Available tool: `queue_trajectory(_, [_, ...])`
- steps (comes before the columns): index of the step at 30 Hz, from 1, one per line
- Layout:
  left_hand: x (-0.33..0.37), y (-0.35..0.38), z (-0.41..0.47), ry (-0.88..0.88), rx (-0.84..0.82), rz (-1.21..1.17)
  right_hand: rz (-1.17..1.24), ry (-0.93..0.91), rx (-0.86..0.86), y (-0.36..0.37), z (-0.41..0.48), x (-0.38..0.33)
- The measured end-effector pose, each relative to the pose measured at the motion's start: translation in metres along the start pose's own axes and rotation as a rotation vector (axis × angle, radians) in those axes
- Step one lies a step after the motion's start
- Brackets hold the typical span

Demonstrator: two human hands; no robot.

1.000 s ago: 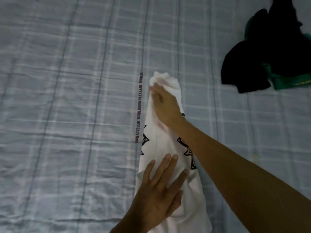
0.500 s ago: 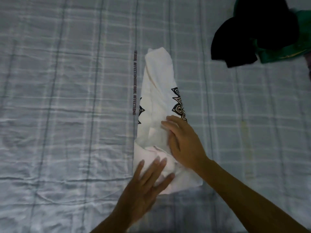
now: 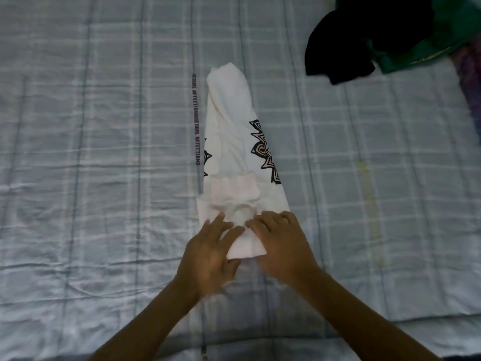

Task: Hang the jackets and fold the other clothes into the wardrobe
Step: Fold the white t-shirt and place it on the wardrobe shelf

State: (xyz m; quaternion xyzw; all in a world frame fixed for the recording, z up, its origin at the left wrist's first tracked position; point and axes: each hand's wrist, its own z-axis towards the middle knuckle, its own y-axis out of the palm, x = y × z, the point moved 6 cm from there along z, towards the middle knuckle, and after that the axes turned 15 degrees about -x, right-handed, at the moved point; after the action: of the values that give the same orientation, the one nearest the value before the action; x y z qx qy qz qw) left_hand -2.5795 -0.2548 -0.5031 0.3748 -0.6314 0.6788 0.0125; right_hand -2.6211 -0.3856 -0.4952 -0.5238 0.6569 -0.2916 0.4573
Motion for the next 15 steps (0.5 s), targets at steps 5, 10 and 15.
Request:
queue_trajectory(5, [0.011,-0.046,0.018,-0.062,-0.324,-0.247,0.168,-0.115,-0.251,-0.034,-0.006,-0.003])
queue_trajectory(10, [0.009,-0.108,0.063,-0.17,-0.662,-0.496,0.31,-0.048,-0.6,-0.107,0.01,0.003])
queue_trajectory(15, [-0.041,-0.183,0.121,-0.211,0.076,-0.183,0.152,0.059,0.287,-0.2,0.06,0.041])
